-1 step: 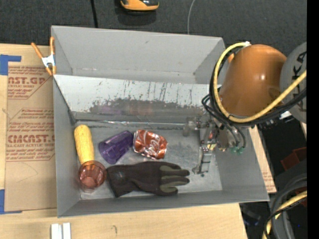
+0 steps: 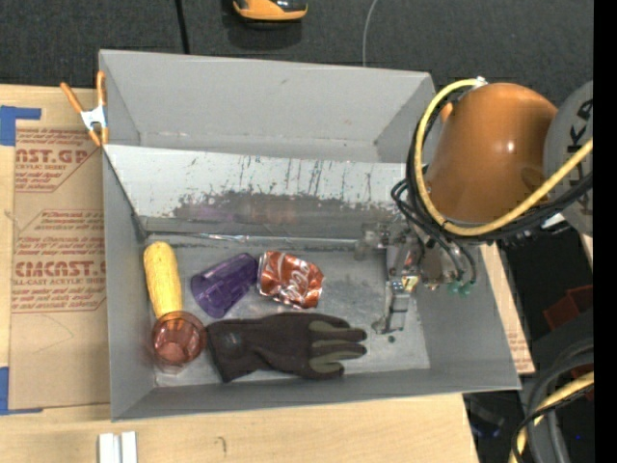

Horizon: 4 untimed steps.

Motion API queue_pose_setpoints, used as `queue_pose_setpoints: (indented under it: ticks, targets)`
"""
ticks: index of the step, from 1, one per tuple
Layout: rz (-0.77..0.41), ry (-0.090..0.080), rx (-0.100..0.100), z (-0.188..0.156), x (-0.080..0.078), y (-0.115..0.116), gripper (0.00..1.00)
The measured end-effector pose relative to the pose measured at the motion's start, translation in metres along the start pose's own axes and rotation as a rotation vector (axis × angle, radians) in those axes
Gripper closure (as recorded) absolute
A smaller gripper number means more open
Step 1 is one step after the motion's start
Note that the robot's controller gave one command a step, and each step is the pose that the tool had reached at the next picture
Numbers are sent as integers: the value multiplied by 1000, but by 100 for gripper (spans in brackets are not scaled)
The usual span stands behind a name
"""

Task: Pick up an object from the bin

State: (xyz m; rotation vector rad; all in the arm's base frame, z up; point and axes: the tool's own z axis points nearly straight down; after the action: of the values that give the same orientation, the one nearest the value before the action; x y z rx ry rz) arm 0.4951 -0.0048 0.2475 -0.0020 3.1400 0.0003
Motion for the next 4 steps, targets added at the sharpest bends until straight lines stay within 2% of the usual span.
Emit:
queue_pose_setpoints:
  ticks: [1,2,3,4]
  targets:
    - [-79,-5,0,50,-2,16,0]
    - [-31,2,0,79,4,53,0]
    - [-81,2,-1,105,3,72,0]
    - [40,1,-1,151,-2,58,100]
